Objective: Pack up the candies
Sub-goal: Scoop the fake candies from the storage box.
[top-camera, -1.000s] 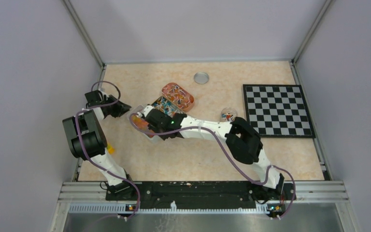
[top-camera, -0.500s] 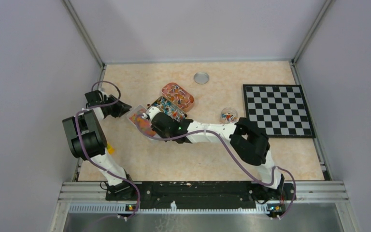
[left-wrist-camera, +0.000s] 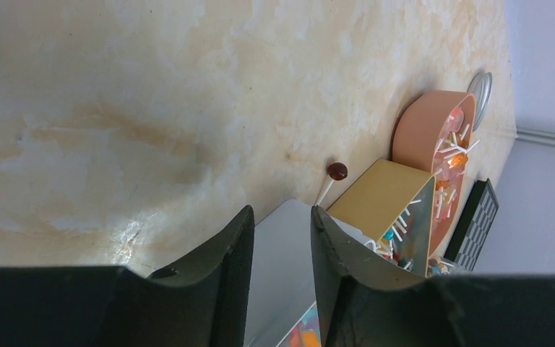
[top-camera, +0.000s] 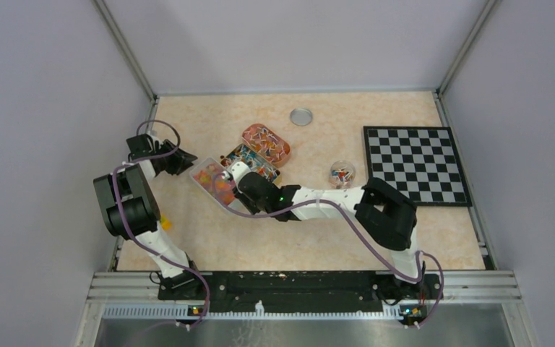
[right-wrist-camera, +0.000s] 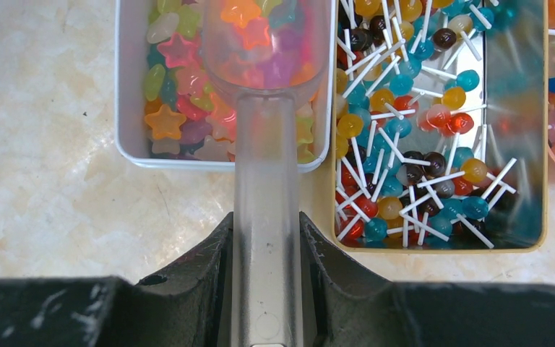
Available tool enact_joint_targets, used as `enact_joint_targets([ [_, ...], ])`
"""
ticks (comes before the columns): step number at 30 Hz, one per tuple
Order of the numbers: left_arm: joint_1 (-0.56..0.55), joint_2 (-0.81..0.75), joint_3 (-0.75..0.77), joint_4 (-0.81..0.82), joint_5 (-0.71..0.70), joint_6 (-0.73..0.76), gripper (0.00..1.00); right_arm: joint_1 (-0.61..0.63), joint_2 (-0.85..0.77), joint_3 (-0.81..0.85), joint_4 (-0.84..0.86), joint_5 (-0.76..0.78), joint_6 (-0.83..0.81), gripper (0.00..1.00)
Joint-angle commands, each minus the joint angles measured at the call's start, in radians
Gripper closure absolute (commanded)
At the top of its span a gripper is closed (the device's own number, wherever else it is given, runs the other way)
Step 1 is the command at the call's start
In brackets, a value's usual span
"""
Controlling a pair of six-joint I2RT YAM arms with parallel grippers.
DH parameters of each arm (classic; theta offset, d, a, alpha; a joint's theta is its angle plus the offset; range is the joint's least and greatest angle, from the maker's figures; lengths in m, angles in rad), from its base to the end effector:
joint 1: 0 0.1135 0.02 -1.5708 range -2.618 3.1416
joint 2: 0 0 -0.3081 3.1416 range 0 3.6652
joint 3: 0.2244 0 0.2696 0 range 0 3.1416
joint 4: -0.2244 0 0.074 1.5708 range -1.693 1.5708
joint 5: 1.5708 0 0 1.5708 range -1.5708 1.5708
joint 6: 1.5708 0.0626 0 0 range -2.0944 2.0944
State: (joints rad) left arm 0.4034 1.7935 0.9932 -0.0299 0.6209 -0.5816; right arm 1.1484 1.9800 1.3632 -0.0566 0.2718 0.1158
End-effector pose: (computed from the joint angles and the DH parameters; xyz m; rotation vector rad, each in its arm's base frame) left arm 0.3808 0.1229 0.1750 -0.8480 2.1955 -0.8270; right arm 0.2189 0.4461 0.2093 -0.9770 2.0197 0.3898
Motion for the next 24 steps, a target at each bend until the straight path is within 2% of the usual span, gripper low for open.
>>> enact_joint_targets([
  [1,0.006,-0.016,0.039,0.007,0.007,0.003,0.58,-0.005,-0.097,-0.033,0.153,-0.012,-0.001,1.00],
  [13,0.006,-0.085,0.064,-0.035,-0.061,0.040,0.48,-0.006,-0.172,-0.143,0.289,-0.029,-0.007,1.00],
  [24,-0.036,-0.192,0.056,-0.020,-0.014,0.045,0.45,-0.005,-0.315,-0.316,0.405,0.022,-0.022,1.00],
])
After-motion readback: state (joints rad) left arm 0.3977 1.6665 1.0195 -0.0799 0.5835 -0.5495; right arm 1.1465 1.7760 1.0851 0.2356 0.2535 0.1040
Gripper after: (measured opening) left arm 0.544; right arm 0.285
